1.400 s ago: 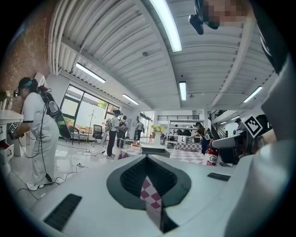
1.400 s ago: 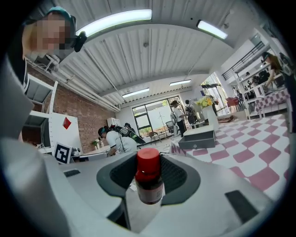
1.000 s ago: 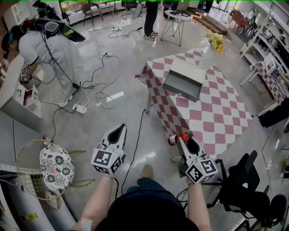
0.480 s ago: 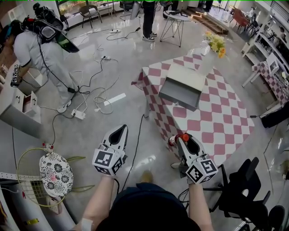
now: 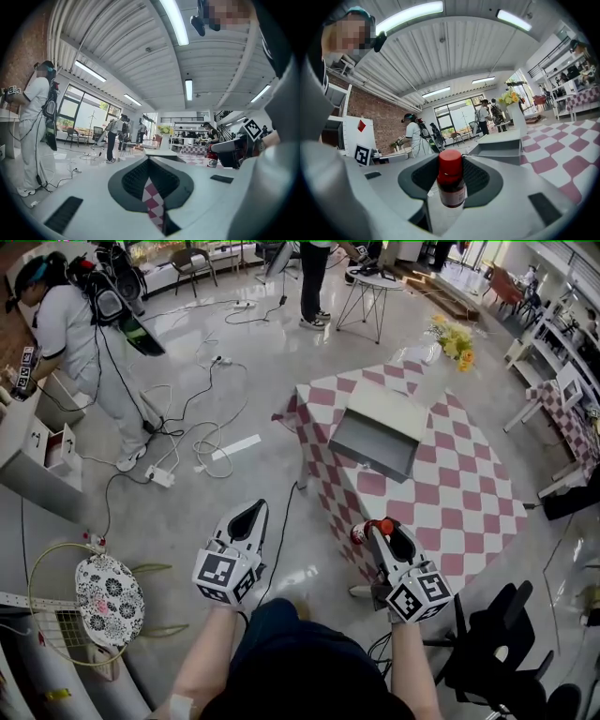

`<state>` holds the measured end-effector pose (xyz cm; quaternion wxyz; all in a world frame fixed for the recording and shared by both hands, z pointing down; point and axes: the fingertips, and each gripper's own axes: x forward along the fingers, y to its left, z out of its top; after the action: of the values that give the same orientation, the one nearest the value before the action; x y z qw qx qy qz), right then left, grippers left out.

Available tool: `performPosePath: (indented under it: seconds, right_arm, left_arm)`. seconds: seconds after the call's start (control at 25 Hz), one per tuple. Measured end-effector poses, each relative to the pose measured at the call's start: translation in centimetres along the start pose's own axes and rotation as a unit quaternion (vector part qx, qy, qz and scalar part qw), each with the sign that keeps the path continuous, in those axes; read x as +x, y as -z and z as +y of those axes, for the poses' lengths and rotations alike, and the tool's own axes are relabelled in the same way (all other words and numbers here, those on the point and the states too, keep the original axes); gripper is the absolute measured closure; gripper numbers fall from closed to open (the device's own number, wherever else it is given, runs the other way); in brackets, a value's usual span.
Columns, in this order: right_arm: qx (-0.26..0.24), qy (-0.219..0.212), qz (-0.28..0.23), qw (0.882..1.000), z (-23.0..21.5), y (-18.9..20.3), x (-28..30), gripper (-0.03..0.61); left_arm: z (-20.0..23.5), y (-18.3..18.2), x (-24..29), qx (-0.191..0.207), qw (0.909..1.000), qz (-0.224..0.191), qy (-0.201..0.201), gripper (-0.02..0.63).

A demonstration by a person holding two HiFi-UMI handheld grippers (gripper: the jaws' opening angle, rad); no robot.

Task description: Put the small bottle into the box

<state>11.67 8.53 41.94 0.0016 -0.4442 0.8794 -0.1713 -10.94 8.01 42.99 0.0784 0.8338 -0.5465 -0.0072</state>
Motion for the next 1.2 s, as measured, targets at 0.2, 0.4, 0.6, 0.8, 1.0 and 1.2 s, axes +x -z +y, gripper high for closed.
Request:
performPosePath:
  seconds: [0.2, 0.4, 0.6, 0.8, 1.0, 1.2]
  right_arm:
    - [0.009, -0.006, -0.001, 1.000, 0.0, 0.0, 0.4, 0.425]
    - [0.015, -0.011, 0.001, 1.000, -0.4, 0.1, 1.5, 0.425]
    - [0.011, -0.010, 0.000, 1.000, -1.5, -0.7, 2.9, 0.425]
    - [0.009, 0.000, -0.006, 1.000, -3.3, -2.4, 4.6, 0.425]
    - [0.014, 0.012, -0.007, 1.000, -5.1, -3.2, 6.8, 0.425]
    - [0.016, 0.021, -0.005, 1.000, -6.5, -3.6, 9.0, 0.425]
  left_arm:
    - [0.4, 0.2, -0.2, 0.001, 0.9999, 0.008, -0.008, 0.612]
    - [1.0, 0.1, 0.4, 0.005, 0.9998, 0.011, -0.014, 0.612]
    - [1.8, 0.1, 2.5, 0.003, 0.9998, 0.013, -0.013, 0.612]
    - [2.4, -1.1, 6.1, 0.005, 1.0000, 0.007, 0.003, 0.612]
    - [3.3, -1.1, 9.3, 0.001, 0.9998, 0.015, 0.013, 0.612]
    - [4.6, -1.0, 12.3, -0.003, 0.9995, 0.020, 0.023, 0.612]
